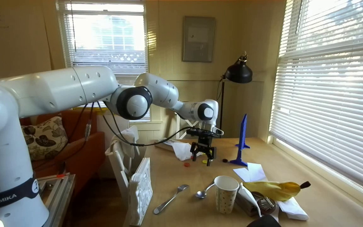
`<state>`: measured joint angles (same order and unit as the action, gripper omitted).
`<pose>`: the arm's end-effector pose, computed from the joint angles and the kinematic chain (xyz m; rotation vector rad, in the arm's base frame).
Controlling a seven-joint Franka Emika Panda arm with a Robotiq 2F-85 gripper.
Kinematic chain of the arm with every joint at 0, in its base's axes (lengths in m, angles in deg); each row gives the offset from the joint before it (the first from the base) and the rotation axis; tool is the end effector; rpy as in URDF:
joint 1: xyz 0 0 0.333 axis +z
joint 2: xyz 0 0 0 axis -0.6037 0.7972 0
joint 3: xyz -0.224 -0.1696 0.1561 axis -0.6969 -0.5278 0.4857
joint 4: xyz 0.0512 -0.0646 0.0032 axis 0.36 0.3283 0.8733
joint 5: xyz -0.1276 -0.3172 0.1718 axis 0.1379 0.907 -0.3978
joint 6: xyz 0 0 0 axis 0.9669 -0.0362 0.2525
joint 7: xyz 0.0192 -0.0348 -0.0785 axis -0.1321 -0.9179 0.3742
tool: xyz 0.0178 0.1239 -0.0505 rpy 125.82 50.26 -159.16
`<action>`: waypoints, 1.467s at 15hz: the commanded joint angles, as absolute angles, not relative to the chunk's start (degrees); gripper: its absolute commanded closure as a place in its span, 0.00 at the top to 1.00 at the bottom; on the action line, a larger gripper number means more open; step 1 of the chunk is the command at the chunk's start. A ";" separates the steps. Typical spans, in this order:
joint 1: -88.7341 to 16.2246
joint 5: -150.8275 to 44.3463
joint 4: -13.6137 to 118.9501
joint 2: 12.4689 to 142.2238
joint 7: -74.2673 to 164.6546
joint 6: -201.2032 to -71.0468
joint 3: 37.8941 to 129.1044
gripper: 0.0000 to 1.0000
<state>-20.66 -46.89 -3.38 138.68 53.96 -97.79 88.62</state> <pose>0.7218 0.2009 0.0885 2.8776 0.5997 -0.4372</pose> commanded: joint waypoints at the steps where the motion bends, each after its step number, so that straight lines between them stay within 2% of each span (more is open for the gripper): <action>1: -17.03 -45.37 -11.74 143.89 46.85 -98.47 85.83 1.00; 8: -18.88 -46.57 -11.19 143.32 47.15 -107.63 85.45 1.00; 22: -20.84 -48.03 -8.62 142.46 58.13 -111.18 89.79 1.00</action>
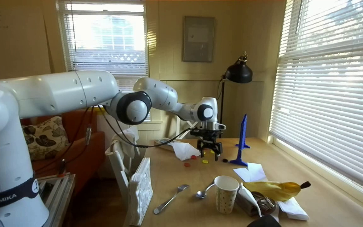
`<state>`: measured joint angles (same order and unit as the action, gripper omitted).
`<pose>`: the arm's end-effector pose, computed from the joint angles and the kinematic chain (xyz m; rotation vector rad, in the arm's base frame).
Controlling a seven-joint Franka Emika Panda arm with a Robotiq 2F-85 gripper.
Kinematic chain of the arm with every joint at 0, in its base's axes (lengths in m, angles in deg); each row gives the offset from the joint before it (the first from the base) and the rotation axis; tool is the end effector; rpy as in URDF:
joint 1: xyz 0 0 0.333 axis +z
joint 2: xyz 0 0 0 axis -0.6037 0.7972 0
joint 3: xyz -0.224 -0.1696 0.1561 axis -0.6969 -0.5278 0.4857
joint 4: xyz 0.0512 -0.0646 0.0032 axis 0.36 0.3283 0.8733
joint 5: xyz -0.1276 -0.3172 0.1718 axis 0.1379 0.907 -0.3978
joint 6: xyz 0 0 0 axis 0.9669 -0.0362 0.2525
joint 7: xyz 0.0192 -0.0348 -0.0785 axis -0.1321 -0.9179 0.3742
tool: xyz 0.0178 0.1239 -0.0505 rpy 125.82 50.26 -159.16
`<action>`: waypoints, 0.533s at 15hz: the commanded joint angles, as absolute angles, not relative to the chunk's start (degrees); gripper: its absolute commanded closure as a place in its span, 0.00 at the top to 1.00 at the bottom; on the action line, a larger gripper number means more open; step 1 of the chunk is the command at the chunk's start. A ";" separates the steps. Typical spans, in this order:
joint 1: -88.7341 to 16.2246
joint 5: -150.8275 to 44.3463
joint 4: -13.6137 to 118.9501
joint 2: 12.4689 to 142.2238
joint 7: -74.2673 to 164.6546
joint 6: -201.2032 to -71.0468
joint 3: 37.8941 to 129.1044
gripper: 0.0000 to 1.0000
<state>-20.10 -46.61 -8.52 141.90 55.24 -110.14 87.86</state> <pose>0.7568 0.2171 0.0977 2.9097 0.6694 -0.0716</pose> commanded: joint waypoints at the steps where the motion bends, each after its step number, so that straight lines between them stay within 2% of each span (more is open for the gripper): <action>1: -21.03 -48.42 -8.55 142.49 58.59 -111.10 90.47 1.00; 8: -22.05 -49.03 -8.76 143.60 61.50 -110.39 93.27 0.99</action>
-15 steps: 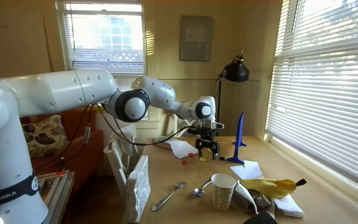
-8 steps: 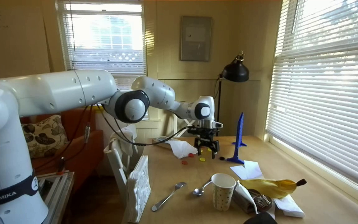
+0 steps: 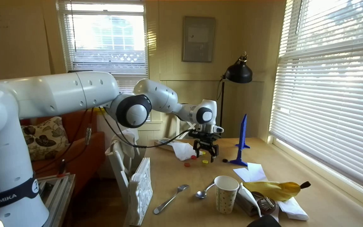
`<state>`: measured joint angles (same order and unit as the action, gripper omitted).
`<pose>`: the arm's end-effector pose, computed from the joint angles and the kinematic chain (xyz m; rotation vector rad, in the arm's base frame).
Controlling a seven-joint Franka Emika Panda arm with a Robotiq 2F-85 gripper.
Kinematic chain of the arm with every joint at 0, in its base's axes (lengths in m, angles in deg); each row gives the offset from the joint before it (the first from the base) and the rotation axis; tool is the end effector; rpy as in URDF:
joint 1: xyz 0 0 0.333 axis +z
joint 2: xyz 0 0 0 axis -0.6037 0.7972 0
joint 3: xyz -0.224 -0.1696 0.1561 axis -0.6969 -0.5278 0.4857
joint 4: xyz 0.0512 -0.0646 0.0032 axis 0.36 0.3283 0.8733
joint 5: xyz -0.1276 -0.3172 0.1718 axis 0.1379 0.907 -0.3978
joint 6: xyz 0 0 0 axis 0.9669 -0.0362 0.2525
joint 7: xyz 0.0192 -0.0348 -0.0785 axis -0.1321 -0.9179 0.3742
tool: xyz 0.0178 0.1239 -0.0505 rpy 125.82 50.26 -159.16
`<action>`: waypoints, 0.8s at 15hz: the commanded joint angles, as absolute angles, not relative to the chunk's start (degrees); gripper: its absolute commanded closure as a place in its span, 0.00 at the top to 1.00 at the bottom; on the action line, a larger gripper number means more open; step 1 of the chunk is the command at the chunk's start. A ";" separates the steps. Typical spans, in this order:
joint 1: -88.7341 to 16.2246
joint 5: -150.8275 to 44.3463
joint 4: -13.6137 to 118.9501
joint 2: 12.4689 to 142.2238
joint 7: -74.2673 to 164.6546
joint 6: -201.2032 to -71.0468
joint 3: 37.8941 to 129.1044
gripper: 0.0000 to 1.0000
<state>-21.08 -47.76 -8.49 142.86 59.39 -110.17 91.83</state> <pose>0.7489 0.2287 0.0841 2.9723 0.7812 -0.1136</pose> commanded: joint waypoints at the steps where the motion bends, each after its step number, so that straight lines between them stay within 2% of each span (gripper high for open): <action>1: -22.22 -49.05 -8.84 143.80 61.78 -110.35 93.58 0.97; 6: -21.96 -48.21 -9.22 144.28 62.11 -110.16 93.24 0.94; 9: -21.70 -47.95 -9.34 144.35 62.24 -109.97 92.99 0.88; 10: -21.62 -47.82 -9.40 144.43 62.29 -110.11 92.86 0.89; 11: -21.57 -47.73 -9.43 144.49 62.38 -110.27 92.79 0.83; 12: -21.57 -47.66 -9.49 144.55 62.49 -110.44 92.72 0.82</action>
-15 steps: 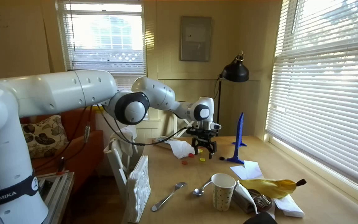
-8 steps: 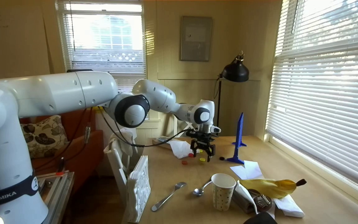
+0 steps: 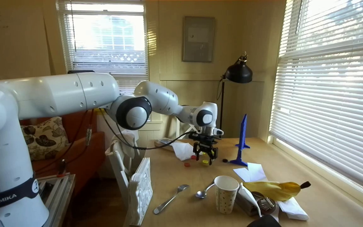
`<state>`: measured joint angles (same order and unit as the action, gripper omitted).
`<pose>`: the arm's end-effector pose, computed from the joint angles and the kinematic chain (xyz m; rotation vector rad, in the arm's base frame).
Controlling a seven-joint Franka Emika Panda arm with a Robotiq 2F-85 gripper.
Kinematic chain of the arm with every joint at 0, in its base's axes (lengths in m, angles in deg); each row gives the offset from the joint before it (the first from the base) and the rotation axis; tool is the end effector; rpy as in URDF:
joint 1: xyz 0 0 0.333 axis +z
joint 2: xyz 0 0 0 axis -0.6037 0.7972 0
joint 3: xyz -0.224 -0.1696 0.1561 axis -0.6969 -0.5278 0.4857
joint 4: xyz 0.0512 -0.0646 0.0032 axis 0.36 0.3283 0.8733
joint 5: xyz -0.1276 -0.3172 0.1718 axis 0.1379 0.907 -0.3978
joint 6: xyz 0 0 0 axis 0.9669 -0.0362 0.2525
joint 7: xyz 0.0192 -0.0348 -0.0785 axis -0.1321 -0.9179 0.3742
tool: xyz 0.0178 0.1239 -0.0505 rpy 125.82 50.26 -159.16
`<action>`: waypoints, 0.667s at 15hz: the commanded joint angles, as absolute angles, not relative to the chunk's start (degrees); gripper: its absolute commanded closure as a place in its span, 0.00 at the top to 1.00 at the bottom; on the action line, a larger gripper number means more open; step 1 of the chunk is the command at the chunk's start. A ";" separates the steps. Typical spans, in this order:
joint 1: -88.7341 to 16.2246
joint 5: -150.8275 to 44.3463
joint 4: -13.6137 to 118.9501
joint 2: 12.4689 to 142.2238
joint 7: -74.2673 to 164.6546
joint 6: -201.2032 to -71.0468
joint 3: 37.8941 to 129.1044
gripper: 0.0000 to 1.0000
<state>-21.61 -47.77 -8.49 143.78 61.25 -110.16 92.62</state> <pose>0.7457 0.2254 0.0717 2.9755 0.8236 -0.1413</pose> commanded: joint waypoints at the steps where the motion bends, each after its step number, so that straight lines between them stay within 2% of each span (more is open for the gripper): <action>1: -21.47 -47.36 -9.58 144.64 62.57 -110.67 92.43 0.71; 6: -20.41 -45.70 -9.94 144.70 62.50 -110.92 90.60 0.34; 7: -20.18 -45.48 -10.02 144.65 62.46 -110.87 90.31 0.33; 9: -19.66 -45.07 -10.22 144.56 62.67 -110.59 89.79 0.46; 10: -19.40 -44.82 -10.30 144.54 62.80 -110.41 89.51 0.61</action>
